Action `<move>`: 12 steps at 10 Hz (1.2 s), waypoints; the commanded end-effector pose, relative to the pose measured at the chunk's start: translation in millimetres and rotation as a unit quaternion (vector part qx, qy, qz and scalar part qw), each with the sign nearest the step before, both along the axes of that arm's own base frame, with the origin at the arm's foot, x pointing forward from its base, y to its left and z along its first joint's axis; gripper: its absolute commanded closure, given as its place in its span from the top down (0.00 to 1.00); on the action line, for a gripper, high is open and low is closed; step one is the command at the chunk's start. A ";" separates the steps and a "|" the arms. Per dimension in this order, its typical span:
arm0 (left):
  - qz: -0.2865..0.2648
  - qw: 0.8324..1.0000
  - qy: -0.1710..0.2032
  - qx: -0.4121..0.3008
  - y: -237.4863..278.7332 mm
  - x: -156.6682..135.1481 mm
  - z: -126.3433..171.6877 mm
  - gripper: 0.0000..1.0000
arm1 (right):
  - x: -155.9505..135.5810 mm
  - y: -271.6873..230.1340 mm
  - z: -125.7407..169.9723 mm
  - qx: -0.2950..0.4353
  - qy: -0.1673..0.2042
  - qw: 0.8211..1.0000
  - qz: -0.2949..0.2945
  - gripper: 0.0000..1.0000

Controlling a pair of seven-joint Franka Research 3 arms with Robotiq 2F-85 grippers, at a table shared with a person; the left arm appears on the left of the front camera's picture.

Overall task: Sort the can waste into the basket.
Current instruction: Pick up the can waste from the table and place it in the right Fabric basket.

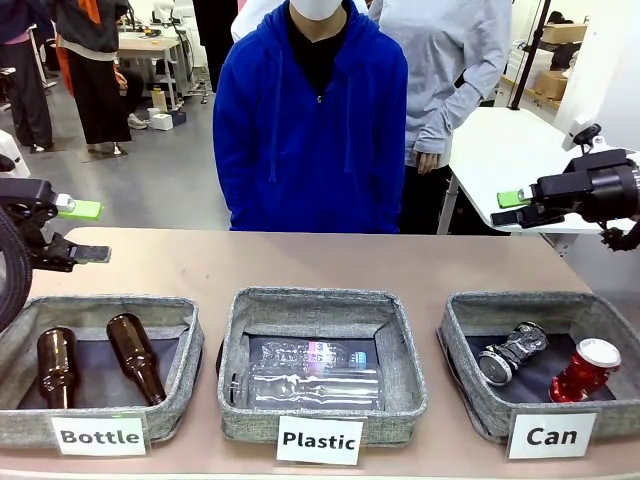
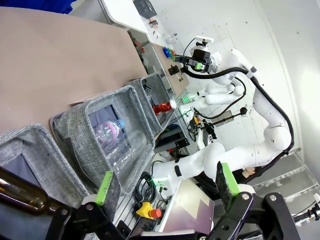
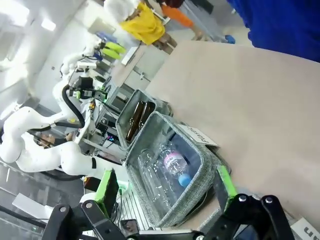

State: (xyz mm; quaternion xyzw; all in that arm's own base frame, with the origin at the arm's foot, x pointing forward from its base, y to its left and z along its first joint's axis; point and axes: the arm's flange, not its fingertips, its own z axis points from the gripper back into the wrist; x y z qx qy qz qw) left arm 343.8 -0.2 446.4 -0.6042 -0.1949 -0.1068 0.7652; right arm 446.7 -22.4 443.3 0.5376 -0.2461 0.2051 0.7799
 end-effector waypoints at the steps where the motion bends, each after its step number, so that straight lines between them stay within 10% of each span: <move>1: 0.003 1.000 -0.005 -0.002 -0.4 -1.9 1.0 1.00 | -1.4 -1.7 -1.6 -0.005 -0.011 1.000 -0.003 1.00; 12: 0.003 1.000 -0.005 -0.002 -0.4 -1.9 1.0 1.00 | -1.4 -1.7 -1.6 -0.005 -0.011 1.000 -0.003 1.00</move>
